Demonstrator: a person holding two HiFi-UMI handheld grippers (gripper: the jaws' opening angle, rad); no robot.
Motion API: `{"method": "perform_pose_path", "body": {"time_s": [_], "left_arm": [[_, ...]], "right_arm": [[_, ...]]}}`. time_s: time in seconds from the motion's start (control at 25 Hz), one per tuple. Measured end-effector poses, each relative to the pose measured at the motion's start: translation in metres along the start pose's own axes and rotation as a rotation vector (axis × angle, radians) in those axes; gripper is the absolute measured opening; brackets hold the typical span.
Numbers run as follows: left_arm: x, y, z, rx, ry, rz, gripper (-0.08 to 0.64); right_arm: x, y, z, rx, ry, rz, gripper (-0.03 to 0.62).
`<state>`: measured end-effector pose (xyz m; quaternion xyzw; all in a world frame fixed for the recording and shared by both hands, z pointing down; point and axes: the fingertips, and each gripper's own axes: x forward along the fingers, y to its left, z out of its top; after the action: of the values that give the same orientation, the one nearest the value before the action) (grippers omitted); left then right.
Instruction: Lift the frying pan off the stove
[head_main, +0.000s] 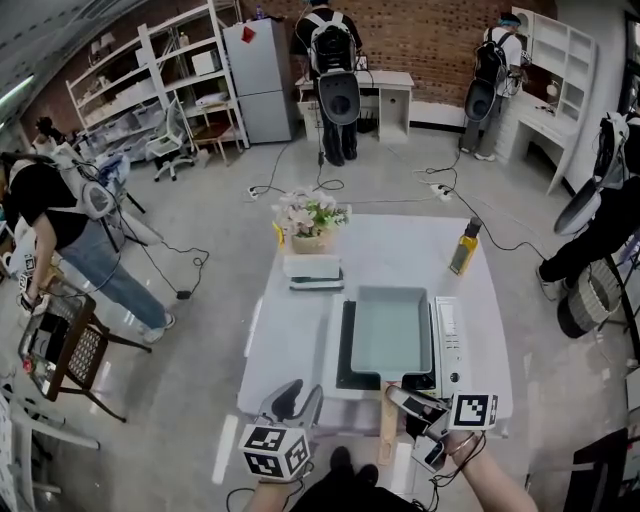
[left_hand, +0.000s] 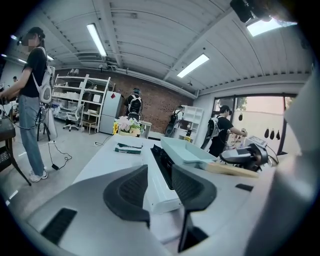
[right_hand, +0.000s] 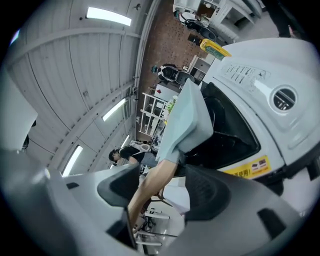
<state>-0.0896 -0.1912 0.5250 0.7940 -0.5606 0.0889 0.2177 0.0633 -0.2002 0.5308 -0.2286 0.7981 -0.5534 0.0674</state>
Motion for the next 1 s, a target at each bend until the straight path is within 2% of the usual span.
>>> {"method": "perform_pose_path", "body": {"time_s": [0.24,0.68,1.0], "left_arm": [[0.007,0.005,-0.001,-0.012,0.005,-0.006,0.149],[0.001,0.013,-0.011,-0.018,0.031,0.004,0.147],[-0.002,0.015,-0.014,-0.039,0.04,-0.003,0.147]], "right_arm": [[0.017,0.001,0.002,-0.016,0.048,0.022,0.273],[0.038,-0.007,-0.005,0.015,0.124,-0.012,0.272],[0.048,-0.006,-0.003,0.006,0.159,0.002,0.239]]}}
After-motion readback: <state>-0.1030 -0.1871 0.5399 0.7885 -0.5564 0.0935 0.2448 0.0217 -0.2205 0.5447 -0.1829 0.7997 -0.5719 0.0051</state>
